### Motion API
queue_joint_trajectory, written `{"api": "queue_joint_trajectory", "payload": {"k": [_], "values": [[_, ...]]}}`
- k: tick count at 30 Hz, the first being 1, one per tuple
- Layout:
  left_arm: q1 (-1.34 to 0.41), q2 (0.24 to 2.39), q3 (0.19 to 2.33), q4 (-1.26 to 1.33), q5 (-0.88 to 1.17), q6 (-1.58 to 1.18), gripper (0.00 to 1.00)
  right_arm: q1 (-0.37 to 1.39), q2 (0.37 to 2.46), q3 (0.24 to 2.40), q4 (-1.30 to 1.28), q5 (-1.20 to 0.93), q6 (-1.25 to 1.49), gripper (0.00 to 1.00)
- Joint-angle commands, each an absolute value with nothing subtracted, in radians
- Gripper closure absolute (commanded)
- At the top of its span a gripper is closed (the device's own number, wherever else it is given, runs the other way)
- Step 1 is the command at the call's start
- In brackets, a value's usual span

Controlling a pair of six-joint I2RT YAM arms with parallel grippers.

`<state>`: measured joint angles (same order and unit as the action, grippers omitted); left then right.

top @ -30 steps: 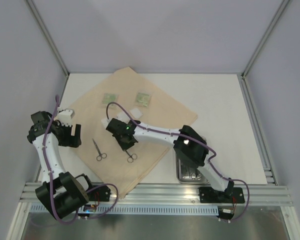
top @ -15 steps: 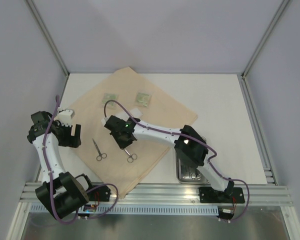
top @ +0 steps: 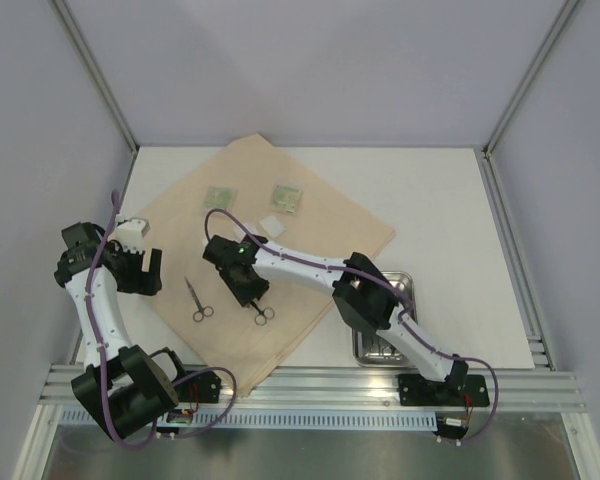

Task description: Prepare the surgical pack

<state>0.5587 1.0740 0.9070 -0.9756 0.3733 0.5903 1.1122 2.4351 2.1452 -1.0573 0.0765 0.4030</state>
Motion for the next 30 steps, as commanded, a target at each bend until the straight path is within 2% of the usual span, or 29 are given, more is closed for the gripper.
{"api": "queue_joint_trajectory", "payload": {"k": [1,10,13,16,17,20,30], "values": [[0.568,1.054,0.914,-0.963,0.384,0.614,0.09,1.115,2.467,2.169,-1.097,0.037,0.396,0.62],[0.568,1.054,0.911,-0.957,0.385,0.612,0.08,1.115,2.58,2.21,-1.111,0.093,0.376,0.62],[0.568,1.054,0.91,-0.957,0.383,0.615,0.08,1.115,2.615,2.232,-1.143,0.12,0.365,0.65],[0.568,1.052,0.907,-0.956,0.377,0.621,0.08,1.115,2.623,2.195,-1.14,0.138,0.367,0.8],[0.568,1.052,0.908,-0.957,0.377,0.62,0.08,1.117,2.619,2.191,-1.137,0.141,0.37,0.88],[0.569,1.055,0.908,-0.956,0.38,0.615,0.08,1.121,2.588,2.18,-1.128,0.152,0.368,0.99],[0.568,1.063,0.92,-0.962,0.376,0.617,0.08,1.127,2.387,2.143,-0.997,0.16,0.376,0.99]]}}
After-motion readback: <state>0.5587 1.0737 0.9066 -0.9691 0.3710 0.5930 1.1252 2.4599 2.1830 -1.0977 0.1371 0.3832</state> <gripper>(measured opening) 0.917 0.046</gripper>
